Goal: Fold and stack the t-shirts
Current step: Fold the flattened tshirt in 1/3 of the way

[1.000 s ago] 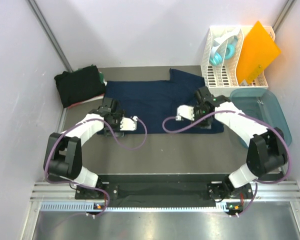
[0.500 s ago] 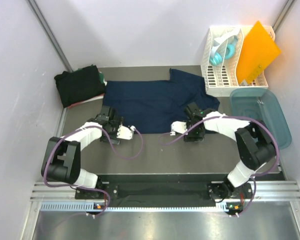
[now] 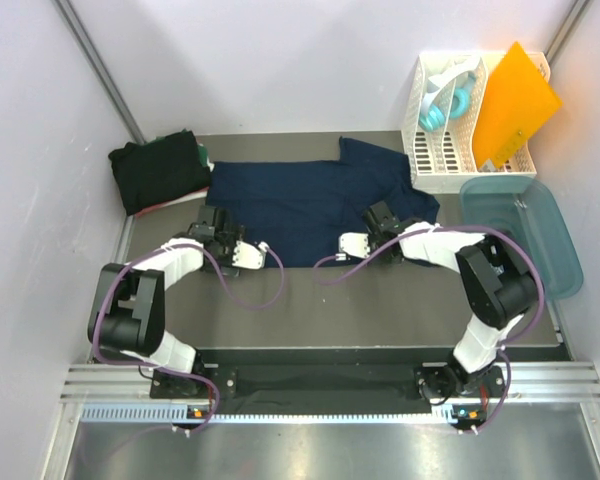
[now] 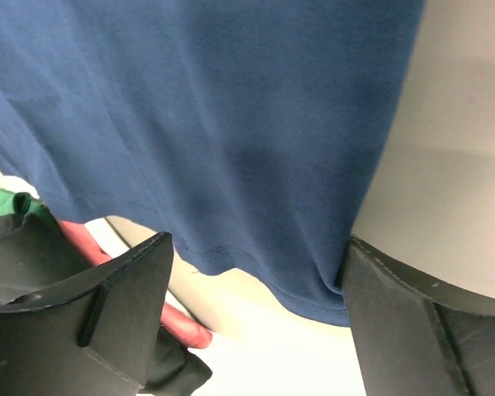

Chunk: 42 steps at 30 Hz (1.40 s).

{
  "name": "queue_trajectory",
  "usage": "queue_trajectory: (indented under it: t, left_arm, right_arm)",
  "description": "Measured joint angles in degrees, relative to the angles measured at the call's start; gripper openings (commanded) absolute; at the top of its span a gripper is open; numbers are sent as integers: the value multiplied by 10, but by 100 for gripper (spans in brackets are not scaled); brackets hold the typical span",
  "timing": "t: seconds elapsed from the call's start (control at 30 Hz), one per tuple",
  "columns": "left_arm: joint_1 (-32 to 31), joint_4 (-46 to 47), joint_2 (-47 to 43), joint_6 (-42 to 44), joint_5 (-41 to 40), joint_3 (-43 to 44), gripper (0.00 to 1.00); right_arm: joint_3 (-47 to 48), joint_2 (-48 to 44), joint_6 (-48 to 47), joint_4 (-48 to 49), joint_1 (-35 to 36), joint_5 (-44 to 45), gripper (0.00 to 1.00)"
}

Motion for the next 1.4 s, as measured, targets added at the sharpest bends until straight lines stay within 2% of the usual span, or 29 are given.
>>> queue_trajectory:
  t: [0.1,0.17,0.23,0.43,0.67,0.73,0.77,0.83,0.87,0.93,1.13,1.4]
  left_arm:
    - [9,-19,0,14,14,3,75]
    - [17,-33,-3,27,19,3,59]
    - [28,-56,-9,42,24,-2,47]
    - [64,-128,-66,103,22,-49,45]
    - [70,-205,-134,153,23,-90,43]
    - [70,-222,-149,159,26,-98,46]
    - [70,-233,-156,161,29,-101,47]
    - [70,-260,-164,160,37,-102,53]
    - [70,-268,-164,161,38,-100,59]
    - [71,-297,-164,155,48,-89,73]
    - [80,-356,-187,134,80,-45,83]
    - [108,-347,-199,81,144,35,95]
  right_arm:
    - [0,4,-4,4,0,4,0]
    - [0,3,-6,2,0,3,0]
    - [0,-1,-11,-6,0,-2,0]
    - [-41,-61,-43,-81,1,-45,0]
    - [-126,-156,-92,-153,11,-45,2]
    - [-140,-166,-104,-160,12,-43,15]
    - [-144,-167,-107,-162,12,-42,31]
    - [-147,-168,-115,-172,13,-40,46]
    - [-147,-168,-113,-177,15,-39,56]
    - [-147,-168,-119,-190,17,-37,65]
    - [-126,-168,-117,-233,19,-44,70]
    - [2,-168,-73,-245,20,-77,70]
